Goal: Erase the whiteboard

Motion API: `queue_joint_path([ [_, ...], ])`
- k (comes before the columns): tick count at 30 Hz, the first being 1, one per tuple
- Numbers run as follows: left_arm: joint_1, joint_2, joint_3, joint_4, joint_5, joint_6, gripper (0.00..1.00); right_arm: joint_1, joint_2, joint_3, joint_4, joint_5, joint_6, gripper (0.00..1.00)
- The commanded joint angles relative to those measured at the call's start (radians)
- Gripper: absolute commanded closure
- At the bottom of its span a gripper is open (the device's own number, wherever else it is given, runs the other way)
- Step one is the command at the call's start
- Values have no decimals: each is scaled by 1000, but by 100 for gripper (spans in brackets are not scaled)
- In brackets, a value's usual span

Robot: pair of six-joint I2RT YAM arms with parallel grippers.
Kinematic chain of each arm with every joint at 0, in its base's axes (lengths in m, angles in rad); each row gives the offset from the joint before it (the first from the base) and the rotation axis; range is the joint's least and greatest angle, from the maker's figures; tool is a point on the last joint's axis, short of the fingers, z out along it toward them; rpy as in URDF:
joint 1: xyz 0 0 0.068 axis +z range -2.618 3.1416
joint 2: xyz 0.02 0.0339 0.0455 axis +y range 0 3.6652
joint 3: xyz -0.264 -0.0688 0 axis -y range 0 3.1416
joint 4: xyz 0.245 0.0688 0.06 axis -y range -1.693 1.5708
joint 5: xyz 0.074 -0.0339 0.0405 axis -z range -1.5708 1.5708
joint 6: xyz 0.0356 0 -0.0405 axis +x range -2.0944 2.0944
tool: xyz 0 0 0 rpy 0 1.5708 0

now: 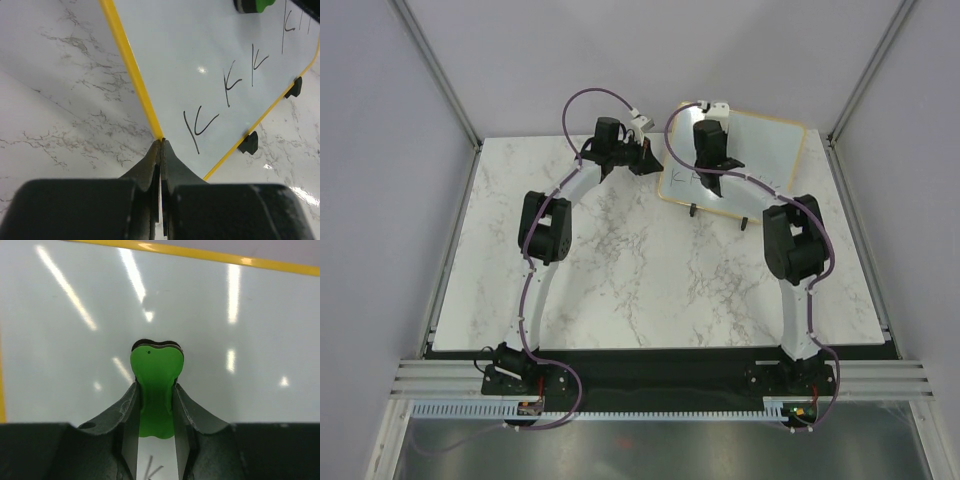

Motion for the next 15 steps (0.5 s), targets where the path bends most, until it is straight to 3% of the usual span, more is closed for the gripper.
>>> queue_joint_path([
  [1, -13, -63, -9, -14, 14, 47, 98, -98, -115, -117, 16, 111, 50, 100],
  [9, -13, -74, -20, -17, 10, 56, 98, -167, -232, -237, 26, 111, -7, 100],
  [15, -13, -78, -20, -17, 13, 56, 98, -86, -194, -249, 25, 6, -28, 100],
])
